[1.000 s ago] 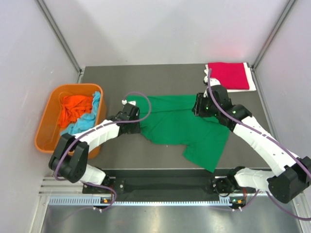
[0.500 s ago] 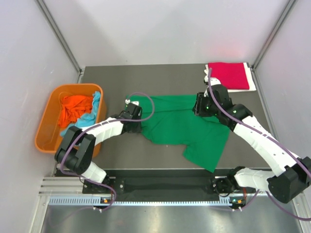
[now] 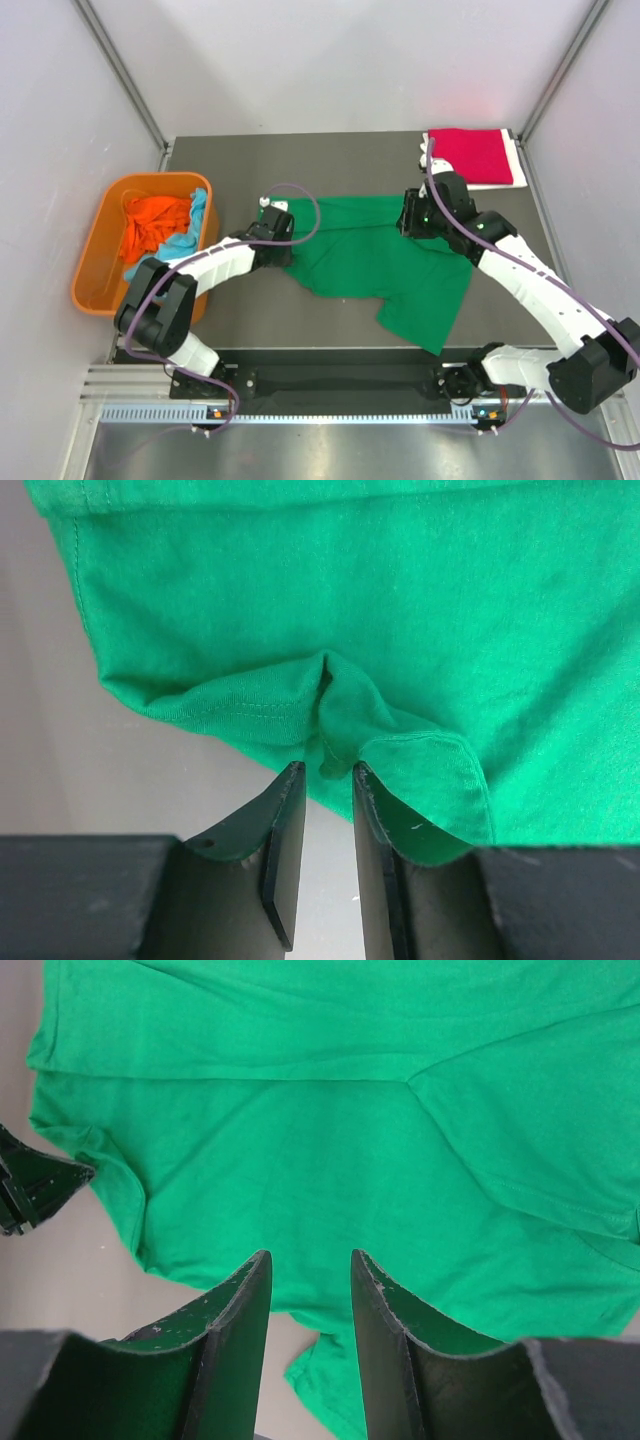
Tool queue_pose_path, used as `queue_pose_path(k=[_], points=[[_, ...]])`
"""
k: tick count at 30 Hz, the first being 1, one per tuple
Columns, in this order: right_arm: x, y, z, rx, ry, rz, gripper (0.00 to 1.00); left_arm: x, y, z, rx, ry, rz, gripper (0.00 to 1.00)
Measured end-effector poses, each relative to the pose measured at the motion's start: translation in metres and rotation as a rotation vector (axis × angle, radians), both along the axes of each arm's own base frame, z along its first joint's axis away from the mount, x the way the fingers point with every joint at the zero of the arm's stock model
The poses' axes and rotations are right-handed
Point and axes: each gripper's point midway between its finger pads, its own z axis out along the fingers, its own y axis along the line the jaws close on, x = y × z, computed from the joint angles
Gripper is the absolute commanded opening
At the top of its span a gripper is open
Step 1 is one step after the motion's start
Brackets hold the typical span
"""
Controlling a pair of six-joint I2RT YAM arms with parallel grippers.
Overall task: Fold and stack the t-shirts
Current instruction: Fold the tshirt
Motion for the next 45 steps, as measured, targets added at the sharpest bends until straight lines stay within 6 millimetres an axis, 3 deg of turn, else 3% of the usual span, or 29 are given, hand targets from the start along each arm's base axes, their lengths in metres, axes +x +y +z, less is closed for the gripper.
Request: queue_pose_path(k=[8, 10, 13, 19, 25, 34, 41, 45], points=[[0.001, -0.001, -0.002, -0.003, 0.006, -0.003, 0.38, 0.002, 0.001, -0.013, 0.037, 0.028, -0.006, 0.27], [0.002, -0.002, -0.002, -0.003, 0.005, -0.007, 0.38, 0.003, 0.002, -0.014, 0.047, 0.028, -0.011, 0.12], [0.002, -0.003, -0.002, -0.003, 0.005, -0.01, 0.38, 0.007, 0.003, -0.008, 0.065, 0.017, -0.015, 0.0], [0.003, -0.005, -0.002, -0.007, 0.003, -0.011, 0.38, 0.015, 0.012, 0.02, 0.15, 0.005, -0.027, 0.0], [0.002, -0.008, 0.004, -0.001, -0.012, -0.015, 0.38, -0.014, 0.044, 0.045, 0.296, 0.084, -0.069, 0.0], [-0.002, -0.011, 0.015, 0.022, -0.035, -0.014, 0.38, -0.053, 0.078, 0.053, 0.465, 0.246, -0.135, 0.0], [-0.007, -0.017, 0.018, 0.026, -0.033, -0.018, 0.38, -0.041, 0.084, 0.079, 0.561, 0.223, -0.121, 0.0], [-0.008, -0.021, 0.02, 0.027, -0.035, -0.022, 0.39, -0.039, 0.085, 0.08, 0.651, 0.231, -0.135, 0.0]])
